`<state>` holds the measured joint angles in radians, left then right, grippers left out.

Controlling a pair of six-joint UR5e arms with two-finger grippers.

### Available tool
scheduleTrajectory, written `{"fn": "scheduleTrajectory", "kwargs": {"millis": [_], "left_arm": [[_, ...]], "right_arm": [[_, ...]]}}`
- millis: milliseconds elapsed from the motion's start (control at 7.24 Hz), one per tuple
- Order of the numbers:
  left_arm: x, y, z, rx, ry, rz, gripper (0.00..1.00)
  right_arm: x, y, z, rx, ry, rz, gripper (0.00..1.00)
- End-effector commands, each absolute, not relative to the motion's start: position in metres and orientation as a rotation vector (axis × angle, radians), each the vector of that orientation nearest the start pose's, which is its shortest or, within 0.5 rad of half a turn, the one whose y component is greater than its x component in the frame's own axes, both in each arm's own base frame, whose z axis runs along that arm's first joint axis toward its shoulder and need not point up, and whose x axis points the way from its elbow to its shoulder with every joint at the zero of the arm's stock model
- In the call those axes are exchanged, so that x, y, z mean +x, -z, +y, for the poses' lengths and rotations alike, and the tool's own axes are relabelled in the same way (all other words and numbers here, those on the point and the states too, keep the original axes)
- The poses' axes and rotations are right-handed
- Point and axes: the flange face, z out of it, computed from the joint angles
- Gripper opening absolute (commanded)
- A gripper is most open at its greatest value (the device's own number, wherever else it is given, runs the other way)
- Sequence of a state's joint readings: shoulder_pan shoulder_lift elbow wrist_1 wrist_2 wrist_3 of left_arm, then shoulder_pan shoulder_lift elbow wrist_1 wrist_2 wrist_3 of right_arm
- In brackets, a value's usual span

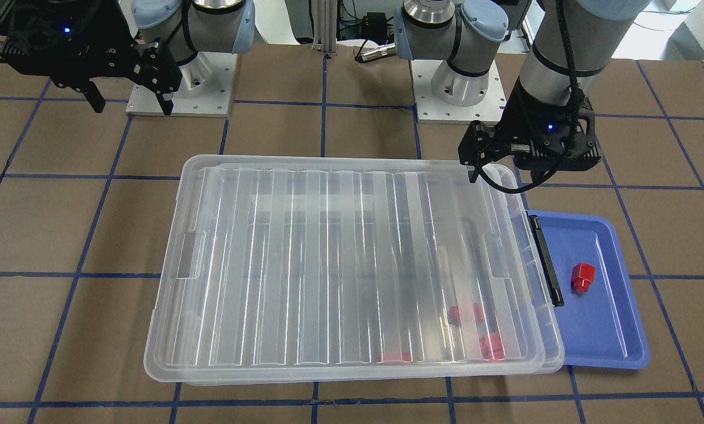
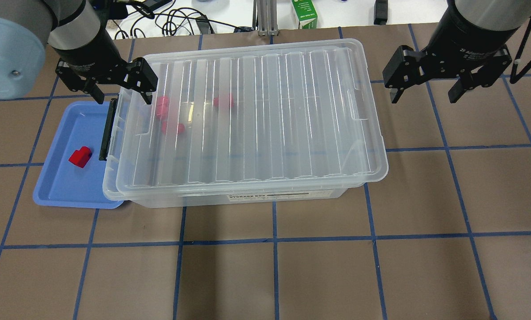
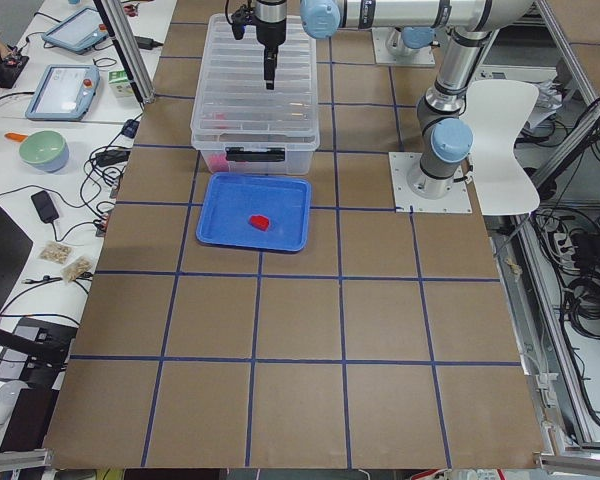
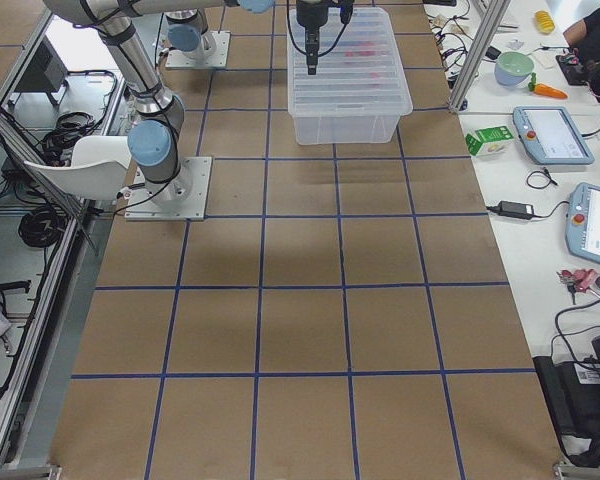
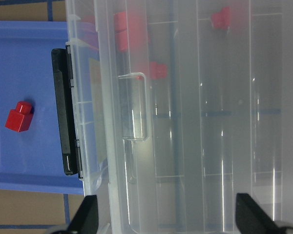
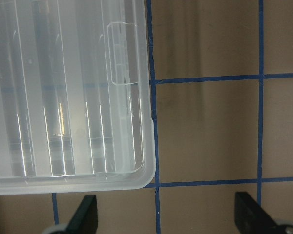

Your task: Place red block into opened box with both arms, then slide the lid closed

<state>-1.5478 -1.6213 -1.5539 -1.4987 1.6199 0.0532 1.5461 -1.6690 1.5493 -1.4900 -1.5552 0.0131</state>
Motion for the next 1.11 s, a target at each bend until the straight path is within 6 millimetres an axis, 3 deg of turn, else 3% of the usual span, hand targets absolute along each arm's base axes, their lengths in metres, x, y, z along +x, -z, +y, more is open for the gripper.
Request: {"fn": "scheduleTrajectory", "kwargs": {"millis": [0, 553, 691, 829, 967], "left_arm": [[-0.116, -0.478, -0.520, 0.044, 0.056, 3.090, 1.00], [-0.117, -0.478, -0.520, 0.046, 0.057, 3.092, 1.00], [-0.117, -0.478, -0.520, 0.046, 0.056, 3.090, 1.00], [-0.117, -0.478, -0.520, 0.046, 0.056, 3.090, 1.00], [-0.117, -0.477, -0.520, 0.046, 0.054, 3.090, 1.00]], "right_arm": [[0.123, -0.537, -0.454, 0.055, 0.060, 3.128, 1.00], [0.121, -0.531, -0.456, 0.053, 0.029, 3.143, 1.00], [0.122, -0.518, -0.461, 0.055, -0.007, 3.132, 1.00], [0.122, -0.481, -0.473, 0.075, -0.116, 3.118, 1.00], [0.121, -0.462, -0.490, 0.066, -0.117, 3.118, 1.00]]}}
